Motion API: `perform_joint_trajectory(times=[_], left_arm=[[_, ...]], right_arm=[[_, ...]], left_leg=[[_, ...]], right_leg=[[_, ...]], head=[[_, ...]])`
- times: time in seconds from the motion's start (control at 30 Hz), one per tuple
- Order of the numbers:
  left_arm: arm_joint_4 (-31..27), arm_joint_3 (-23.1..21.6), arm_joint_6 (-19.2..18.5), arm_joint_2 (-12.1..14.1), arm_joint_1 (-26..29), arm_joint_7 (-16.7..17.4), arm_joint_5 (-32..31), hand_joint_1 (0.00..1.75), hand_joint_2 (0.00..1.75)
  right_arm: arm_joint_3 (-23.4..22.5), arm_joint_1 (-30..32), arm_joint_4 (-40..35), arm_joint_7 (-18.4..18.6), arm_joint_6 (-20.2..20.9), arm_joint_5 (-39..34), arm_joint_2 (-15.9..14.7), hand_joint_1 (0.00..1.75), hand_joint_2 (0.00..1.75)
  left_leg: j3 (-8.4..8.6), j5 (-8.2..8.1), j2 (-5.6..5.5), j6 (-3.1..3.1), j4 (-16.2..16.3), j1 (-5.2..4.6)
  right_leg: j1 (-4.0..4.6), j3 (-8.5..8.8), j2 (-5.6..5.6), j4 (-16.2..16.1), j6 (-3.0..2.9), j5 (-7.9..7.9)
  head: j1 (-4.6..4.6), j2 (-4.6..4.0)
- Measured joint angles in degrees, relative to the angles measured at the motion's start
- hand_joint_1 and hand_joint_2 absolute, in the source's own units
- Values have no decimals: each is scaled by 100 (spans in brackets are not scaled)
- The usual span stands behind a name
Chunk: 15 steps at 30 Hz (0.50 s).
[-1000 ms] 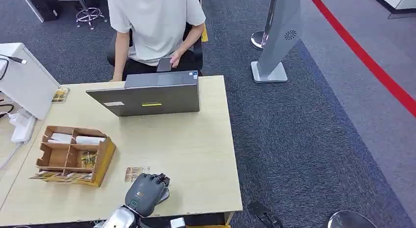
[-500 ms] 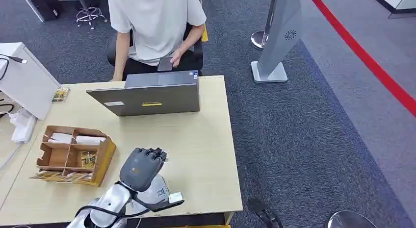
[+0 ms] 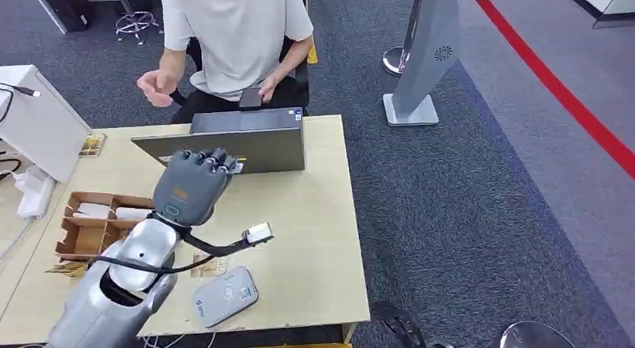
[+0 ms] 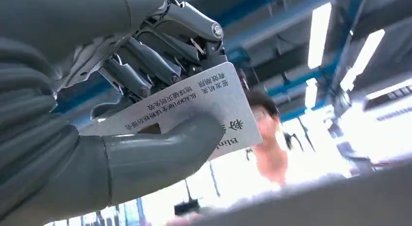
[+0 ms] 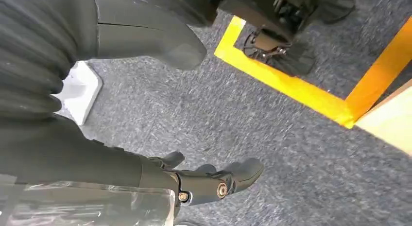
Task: Pass the card to the sensor for recognition and then transmit it.
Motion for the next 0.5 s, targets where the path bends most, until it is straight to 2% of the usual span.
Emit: perform_joint_trajectory(times=[0.2, 0.5], left_arm=[[336, 2, -413, 13, -814, 223, -68, 175, 175], [1352, 2, -572, 35, -1402, 553, -83, 175, 175]], right_arm=[[157, -199, 278, -13, -100, -101, 0, 0, 175], [260, -363, 544, 24, -173, -201, -20, 0, 175]], left_leg=[[0, 4, 0, 1, 0, 0], [1, 4, 12, 1, 0, 0]], right_leg=[[0, 0, 1, 0, 1, 3], [0, -5, 15, 1, -2, 5]], head=[[2, 0], [0, 2]])
